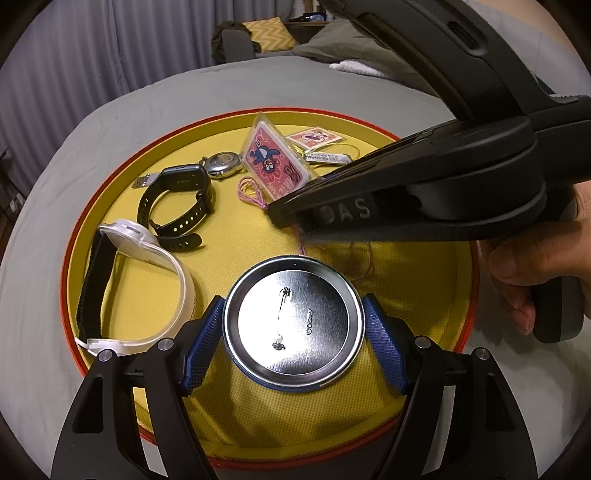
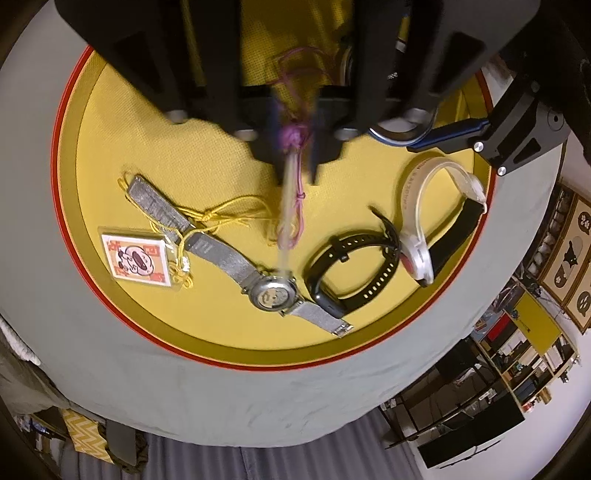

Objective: Organize jewelry
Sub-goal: 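Carry the pink card pendant over the tray with the right tool and release it, then move the right tool to a silver badge pin and grasp it, then carry both silver badge pins over the tray and lower them in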

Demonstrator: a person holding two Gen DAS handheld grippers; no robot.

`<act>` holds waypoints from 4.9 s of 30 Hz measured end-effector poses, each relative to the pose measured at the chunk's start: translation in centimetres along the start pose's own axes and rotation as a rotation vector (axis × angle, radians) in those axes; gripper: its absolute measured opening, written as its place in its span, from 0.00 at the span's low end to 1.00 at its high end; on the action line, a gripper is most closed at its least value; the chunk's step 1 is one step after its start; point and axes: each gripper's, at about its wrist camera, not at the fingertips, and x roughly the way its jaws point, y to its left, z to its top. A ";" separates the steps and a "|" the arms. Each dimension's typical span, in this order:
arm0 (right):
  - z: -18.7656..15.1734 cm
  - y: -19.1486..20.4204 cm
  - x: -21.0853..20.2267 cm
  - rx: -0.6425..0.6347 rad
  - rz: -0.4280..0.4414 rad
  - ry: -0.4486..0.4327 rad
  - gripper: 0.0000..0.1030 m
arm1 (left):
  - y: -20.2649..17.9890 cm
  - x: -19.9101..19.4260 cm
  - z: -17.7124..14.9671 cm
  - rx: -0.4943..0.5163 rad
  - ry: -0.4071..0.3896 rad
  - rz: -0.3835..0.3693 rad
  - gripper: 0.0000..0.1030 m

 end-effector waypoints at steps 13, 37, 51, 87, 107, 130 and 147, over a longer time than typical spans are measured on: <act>0.0 -0.5 -0.2 -0.009 -0.020 -0.009 0.72 | 1.4 -0.5 0.2 -0.061 -0.016 -0.010 0.79; 0.0 -3.5 -9.2 0.038 -0.078 -0.205 0.90 | -1.0 -4.7 3.3 -0.024 -0.134 -0.026 0.95; -8.6 -14.7 -17.3 0.373 -0.268 -0.302 0.92 | -11.4 -5.1 5.0 0.168 -0.148 -0.160 0.95; -21.1 -21.6 -13.7 0.441 -0.424 0.037 0.92 | -25.9 3.8 2.9 0.412 0.036 -0.352 0.95; -20.4 -21.1 -13.3 0.392 -0.438 0.054 0.68 | -25.5 3.5 3.0 0.391 0.004 -0.331 0.70; -19.7 -18.2 -16.1 0.401 -0.476 -0.064 0.68 | -22.7 0.7 4.5 0.334 -0.071 -0.314 0.70; -9.6 -12.7 -15.3 0.279 -0.361 -0.193 0.68 | -8.4 -2.2 9.0 0.081 -0.129 -0.140 0.70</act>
